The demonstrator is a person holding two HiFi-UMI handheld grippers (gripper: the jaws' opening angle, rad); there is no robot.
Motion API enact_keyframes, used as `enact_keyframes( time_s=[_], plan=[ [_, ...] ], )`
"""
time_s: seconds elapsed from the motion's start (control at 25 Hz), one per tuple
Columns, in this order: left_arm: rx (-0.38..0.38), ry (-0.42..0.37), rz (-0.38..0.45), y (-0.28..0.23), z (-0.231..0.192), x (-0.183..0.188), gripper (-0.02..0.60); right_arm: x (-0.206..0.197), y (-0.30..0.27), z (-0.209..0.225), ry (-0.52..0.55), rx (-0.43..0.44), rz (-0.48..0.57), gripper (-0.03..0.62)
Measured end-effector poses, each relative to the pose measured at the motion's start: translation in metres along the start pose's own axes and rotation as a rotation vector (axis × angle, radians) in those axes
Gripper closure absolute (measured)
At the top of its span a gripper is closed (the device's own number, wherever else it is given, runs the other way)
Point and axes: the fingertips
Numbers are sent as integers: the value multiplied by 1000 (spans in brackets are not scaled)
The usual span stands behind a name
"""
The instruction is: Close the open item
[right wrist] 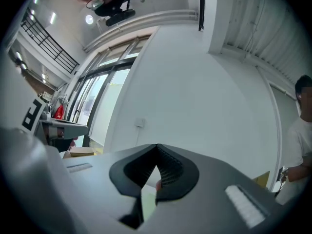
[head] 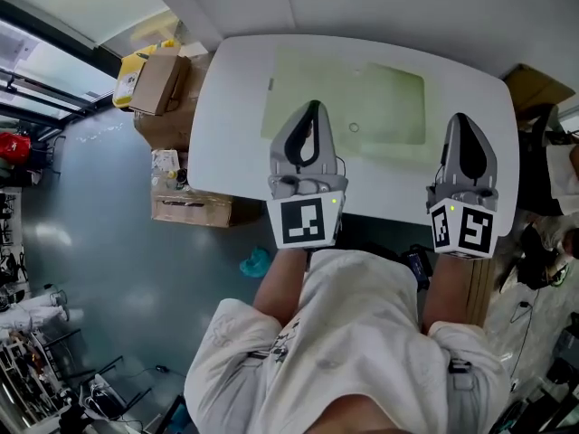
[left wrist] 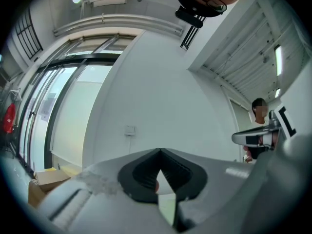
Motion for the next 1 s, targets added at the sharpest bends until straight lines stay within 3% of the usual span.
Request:
enact_keyframes(
  time_s=[0.48,1.0],
  plan=[
    [13,-26,-27,-21,-22,-27,580,-16,-36,-15,-32,34,6,592],
    [106,-32,-89,-17,-38,-73,580,-38,-69,-27,-54,123,-41,592]
  ],
)
Point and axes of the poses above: the fingertips, and each gripper's own axes: y backward along the fingers, z to its right, x out of its top, and after that the axes turned 15 degrees about -y, right-handed
